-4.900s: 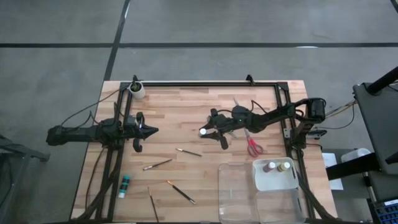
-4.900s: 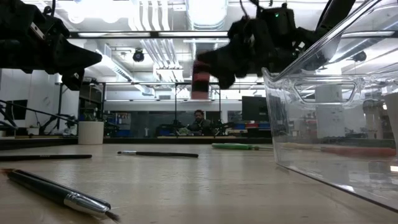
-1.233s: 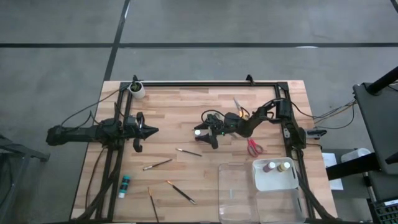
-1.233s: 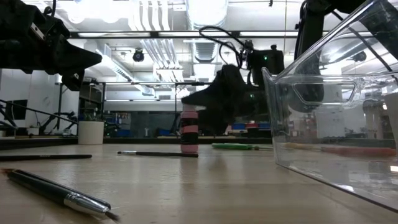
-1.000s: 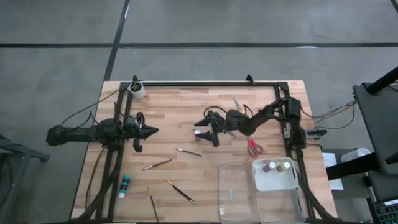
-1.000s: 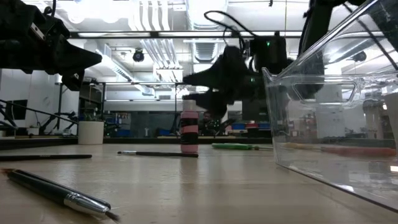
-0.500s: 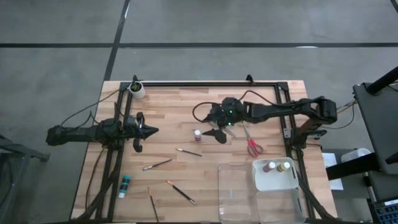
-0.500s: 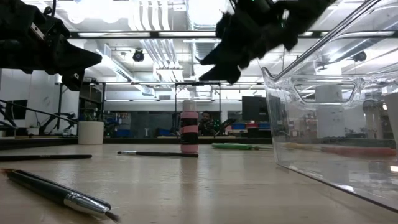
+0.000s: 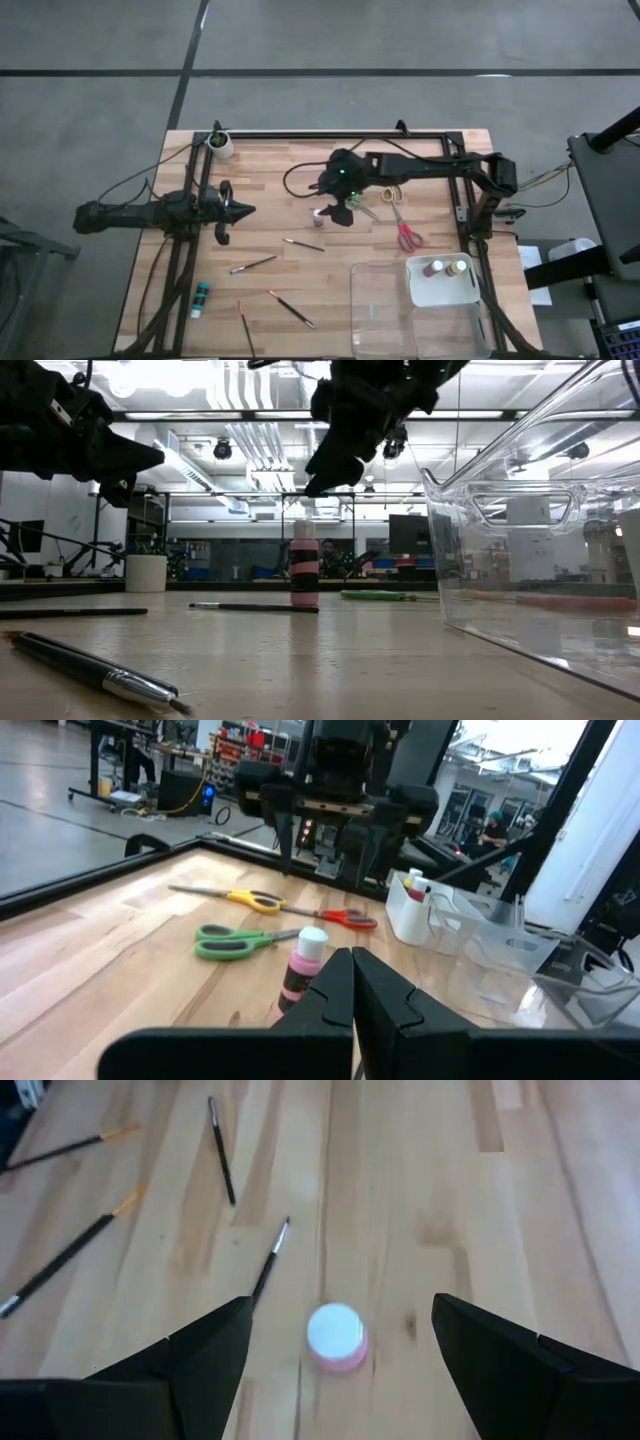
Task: Pick & Place Paint Supplies
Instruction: Put the pink paint bottle into the white bin
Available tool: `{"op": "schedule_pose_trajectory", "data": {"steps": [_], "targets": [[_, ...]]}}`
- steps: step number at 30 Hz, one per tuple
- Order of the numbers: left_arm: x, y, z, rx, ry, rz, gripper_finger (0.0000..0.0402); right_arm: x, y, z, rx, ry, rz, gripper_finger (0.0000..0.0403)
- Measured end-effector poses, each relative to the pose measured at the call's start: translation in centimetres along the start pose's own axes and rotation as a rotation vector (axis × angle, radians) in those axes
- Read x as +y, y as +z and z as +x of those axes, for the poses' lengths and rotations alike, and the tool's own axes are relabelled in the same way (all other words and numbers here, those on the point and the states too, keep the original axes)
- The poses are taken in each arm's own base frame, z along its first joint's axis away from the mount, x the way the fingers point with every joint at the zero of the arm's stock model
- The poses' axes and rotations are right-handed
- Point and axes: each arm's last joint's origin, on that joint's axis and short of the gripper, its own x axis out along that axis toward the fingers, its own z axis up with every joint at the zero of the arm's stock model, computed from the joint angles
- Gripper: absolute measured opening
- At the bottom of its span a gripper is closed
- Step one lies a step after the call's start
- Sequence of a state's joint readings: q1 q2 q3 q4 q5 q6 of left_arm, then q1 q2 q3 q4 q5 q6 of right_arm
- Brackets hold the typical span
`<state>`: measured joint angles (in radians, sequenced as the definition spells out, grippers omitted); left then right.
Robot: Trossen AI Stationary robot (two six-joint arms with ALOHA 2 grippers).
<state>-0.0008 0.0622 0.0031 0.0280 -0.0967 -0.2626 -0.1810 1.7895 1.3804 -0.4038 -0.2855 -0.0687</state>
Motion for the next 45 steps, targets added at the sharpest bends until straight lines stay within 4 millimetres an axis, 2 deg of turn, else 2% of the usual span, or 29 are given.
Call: {"op": "schedule_pose_trajectory", "data": {"steps": [7,12,22,30,42,45], "targets": [[0.0,-0.1,0.1,0.011,0.003,0.001,0.0000,-0.3,0.1,2.1,0.120,0.013,0.018,0.0305],[0.0,-0.1,0.1,0.011,0.002,0.001,0.0000,-0.5,0.3,3.1,0.121,0.012,-0.016,0.0305],[0.0,-0.2,0.2,0.026,0.007,0.003,0.0000,-0.9,-0.5,4.9,0.168,0.000,-0.012,0.0305],[0.0,-0.3,0.2,0.032,0.008,0.003,0.0000,-0.9,-1.0,4.9,0.224,-0.015,0.002,0.0305],[0.0,-0.3,0.2,0.032,0.009,0.003,0.0000,-0.9,-0.9,4.8,0.213,-0.023,-0.017,0.0305],[0.0,-0.3,0.2,0.032,0.008,0.003,0.0000,-0.9,-0.8,4.8,0.204,-0.024,-0.020,0.0294]]}}
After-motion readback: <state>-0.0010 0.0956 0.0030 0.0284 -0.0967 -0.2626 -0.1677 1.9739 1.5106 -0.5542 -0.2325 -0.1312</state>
